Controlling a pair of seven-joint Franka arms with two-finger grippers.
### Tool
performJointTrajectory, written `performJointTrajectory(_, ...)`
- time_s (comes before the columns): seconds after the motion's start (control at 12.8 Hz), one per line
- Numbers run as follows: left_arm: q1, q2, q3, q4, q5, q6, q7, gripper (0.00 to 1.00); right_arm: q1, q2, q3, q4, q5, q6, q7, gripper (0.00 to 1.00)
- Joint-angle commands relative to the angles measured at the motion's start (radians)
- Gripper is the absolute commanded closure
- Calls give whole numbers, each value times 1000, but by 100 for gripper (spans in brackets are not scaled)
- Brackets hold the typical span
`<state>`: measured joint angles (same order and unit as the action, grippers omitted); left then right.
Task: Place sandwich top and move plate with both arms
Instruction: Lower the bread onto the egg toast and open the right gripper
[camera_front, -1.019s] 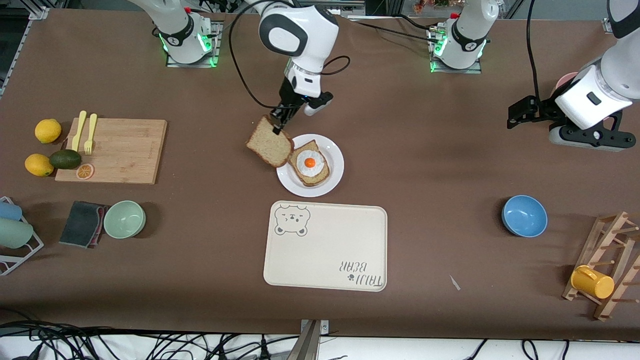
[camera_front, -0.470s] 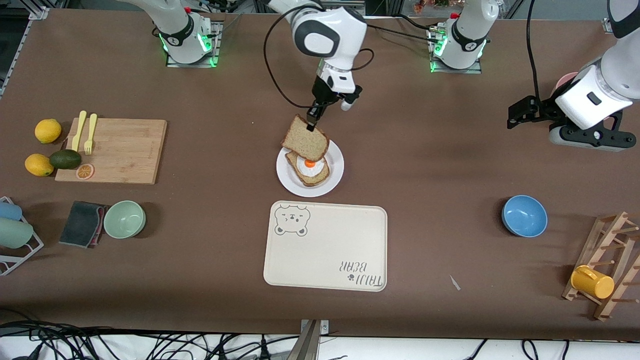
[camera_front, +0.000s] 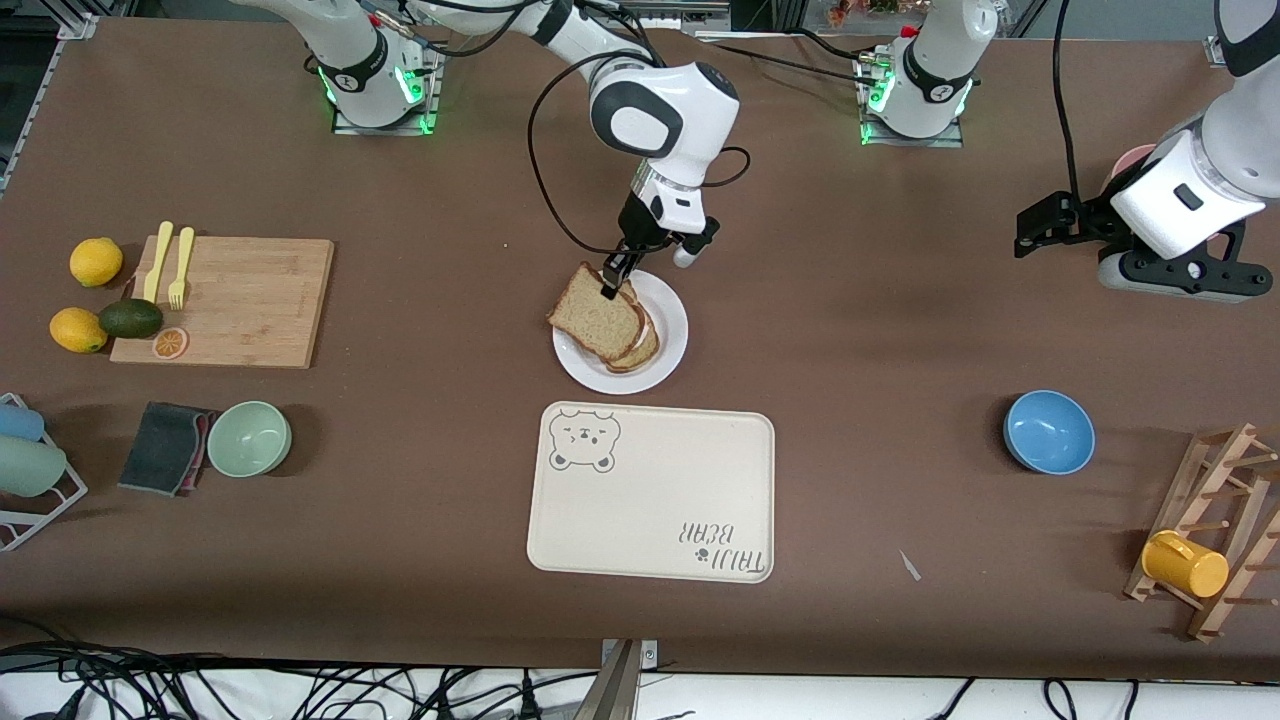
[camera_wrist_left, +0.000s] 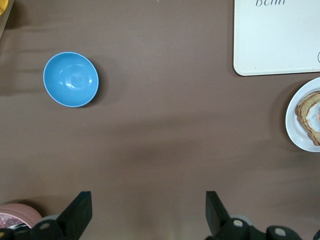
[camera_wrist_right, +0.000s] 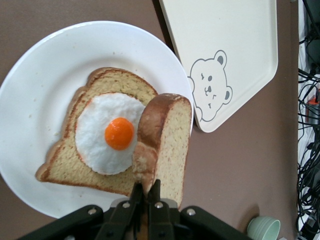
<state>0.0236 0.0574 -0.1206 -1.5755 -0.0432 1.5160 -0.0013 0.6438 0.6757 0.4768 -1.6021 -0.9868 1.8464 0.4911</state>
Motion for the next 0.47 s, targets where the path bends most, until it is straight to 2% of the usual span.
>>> performJointTrajectory(0.0, -1, 2, -7, 18, 29, -19, -14, 0, 55, 68, -21, 108, -16, -19, -14, 100)
performJointTrajectory(0.31, -1, 2, -7, 18, 29, -19, -14, 0, 70, 99, -34, 153, -15, -26, -11, 100)
performJointTrajectory(0.39, -1, 2, -8, 18, 29, -19, -14, 0, 70, 99, -35, 146, -13, -27, -3, 74)
